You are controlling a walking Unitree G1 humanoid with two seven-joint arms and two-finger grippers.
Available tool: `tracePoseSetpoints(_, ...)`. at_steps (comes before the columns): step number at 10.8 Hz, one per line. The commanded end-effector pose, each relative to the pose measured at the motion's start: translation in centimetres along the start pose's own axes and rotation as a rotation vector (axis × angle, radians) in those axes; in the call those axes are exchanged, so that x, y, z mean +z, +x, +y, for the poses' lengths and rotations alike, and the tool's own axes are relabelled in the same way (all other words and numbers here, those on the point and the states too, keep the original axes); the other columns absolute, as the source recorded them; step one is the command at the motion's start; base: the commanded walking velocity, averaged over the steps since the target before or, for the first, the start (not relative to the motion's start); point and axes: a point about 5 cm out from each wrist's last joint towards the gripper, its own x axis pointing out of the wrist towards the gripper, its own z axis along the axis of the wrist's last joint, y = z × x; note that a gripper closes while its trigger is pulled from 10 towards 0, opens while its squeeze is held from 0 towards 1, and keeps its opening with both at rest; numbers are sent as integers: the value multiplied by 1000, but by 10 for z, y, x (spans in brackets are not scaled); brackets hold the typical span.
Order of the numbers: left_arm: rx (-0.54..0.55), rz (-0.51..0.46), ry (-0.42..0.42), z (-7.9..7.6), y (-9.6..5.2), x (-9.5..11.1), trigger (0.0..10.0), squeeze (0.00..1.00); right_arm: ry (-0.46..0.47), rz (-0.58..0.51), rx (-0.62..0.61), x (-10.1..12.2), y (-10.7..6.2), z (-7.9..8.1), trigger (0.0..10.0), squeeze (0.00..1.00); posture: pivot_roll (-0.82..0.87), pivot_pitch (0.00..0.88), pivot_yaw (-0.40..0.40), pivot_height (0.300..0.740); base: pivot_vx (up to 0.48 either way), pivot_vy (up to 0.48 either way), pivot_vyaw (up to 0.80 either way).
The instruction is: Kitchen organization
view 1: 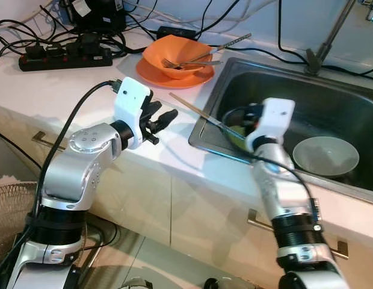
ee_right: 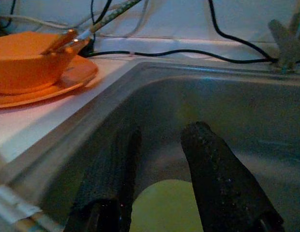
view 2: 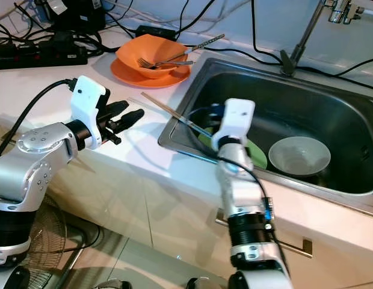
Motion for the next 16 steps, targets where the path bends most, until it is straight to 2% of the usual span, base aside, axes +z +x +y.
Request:
tracePoseSetpoints(1, -19, -12, 34, -3, 4, 5, 10000, 584, 0, -38, -18, 13, 5, -5, 10000, 0, 3, 56, -45, 740, 0, 0, 0)
tracePoseSetpoints(2, -30, -14, 27, -9, 7, 3, 10000, 0, -11, -64, -9, 24, 10, -11, 10000, 169, 2, 54, -47, 740, 0, 0, 0)
tracePoseSetpoints(3, -31, -15, 25, -10, 8, 1, 10000, 0, -22, -70, 6, 27, 11, -12, 10000, 1000, -2, 53, -50, 740, 0, 0, 0)
tracePoseSetpoints(4, -36, -20, 11, -13, 10, -1, 10000, 0, -17, -85, 44, 33, 13, -16, 10000, 1000, -6, 52, -53, 740, 0, 0, 0)
tracePoseSetpoints(5, -26, -25, -1, -13, 12, -5, 10000, 0, 36, -70, 86, 36, 16, -19, 10000, 1000, -12, 51, -55, 740, 0, 0, 0)
tracePoseSetpoints(6, -12, -21, 0, -13, 13, -10, 10000, 0, 28, -45, 174, 37, 17, -19, 10000, 1000, -13, 50, -57, 740, 0, 0, 0)
tracePoseSetpoints(8, -7, -12, -7, -20, 16, -19, 10000, 0, -91, 12, 279, 35, 20, -30, 10000, 1000, -23, 49, -62, 740, 0, 0, 0)
tracePoseSetpoints(9, -8, -10, -9, -21, 16, -20, 10000, 0, -114, 16, 294, 36, 21, -34, 10000, 1000, -23, 49, -62, 740, 0, 0, 0)
tracePoseSetpoints(10, -7, -9, -10, -22, 16, -21, 10000, 0, -173, 35, 374, 41, 24, -41, 10000, 1000, -28, 52, -70, 740, 0, 0, 0)
tracePoseSetpoints(12, -3, -7, -11, -20, 14, -23, 10000, 0, -238, 57, 450, 45, 26, -48, 10000, 1000, -28, 52, -70, 740, 0, 0, 0)
tracePoseSetpoints(14, -2, 0, -9, -21, 14, -26, 10000, 0, -293, 106, 544, 38, 24, -49, 10000, 1000, -33, 51, -76, 740, 0, 0, 0)
tracePoseSetpoints(15, -4, 1, -8, -22, 15, -26, 10000, 0, -303, 138, 603, 31, 21, -43, 10000, 0, -31, 49, -78, 740, 0, 0, 0)
tracePoseSetpoints(16, -5, 1, -7, -23, 15, -26, 10000, 0, -305, 152, 652, 27, 18, -39, 10000, 0, -31, 49, -78, 740, 0, 0, 0)
